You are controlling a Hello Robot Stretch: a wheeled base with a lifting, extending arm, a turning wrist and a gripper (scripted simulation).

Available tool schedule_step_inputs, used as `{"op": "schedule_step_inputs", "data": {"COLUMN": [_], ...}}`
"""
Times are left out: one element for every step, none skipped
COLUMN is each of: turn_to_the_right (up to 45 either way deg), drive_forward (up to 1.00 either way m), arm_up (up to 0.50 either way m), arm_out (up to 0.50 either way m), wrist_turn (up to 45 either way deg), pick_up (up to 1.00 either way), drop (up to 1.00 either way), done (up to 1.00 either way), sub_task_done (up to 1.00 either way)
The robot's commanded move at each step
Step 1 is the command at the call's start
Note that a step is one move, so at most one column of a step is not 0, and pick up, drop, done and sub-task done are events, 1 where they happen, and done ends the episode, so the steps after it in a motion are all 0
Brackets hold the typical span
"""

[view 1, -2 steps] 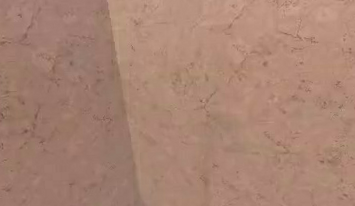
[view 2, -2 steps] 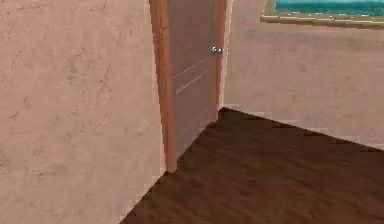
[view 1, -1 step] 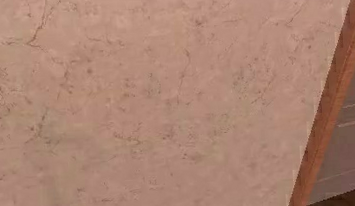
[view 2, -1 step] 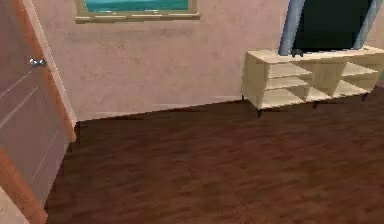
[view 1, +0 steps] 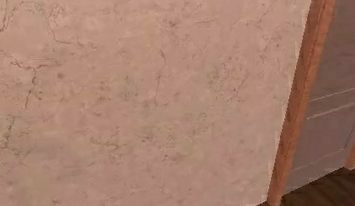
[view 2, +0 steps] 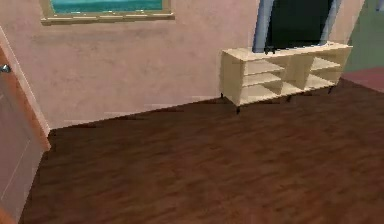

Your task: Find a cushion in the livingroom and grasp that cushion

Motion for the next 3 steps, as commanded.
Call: {"op": "schedule_step_inputs", "data": {"turn_to_the_right": [0.0, 45.0, 42.0], "drive_forward": [0.1, 0.0, 0.0], "arm_up": [0.0, 0.0, 0.0], "arm_out": [0.0, 0.0, 0.0], "wrist_turn": [0.0, 0.0, 0.0], "pick_up": [0.0, 0.0, 0.0], "drop": [0.0, 0.0, 0.0], "done": [0.0, 0.0, 0.0], "sub_task_done": [0.0, 0.0, 0.0]}}
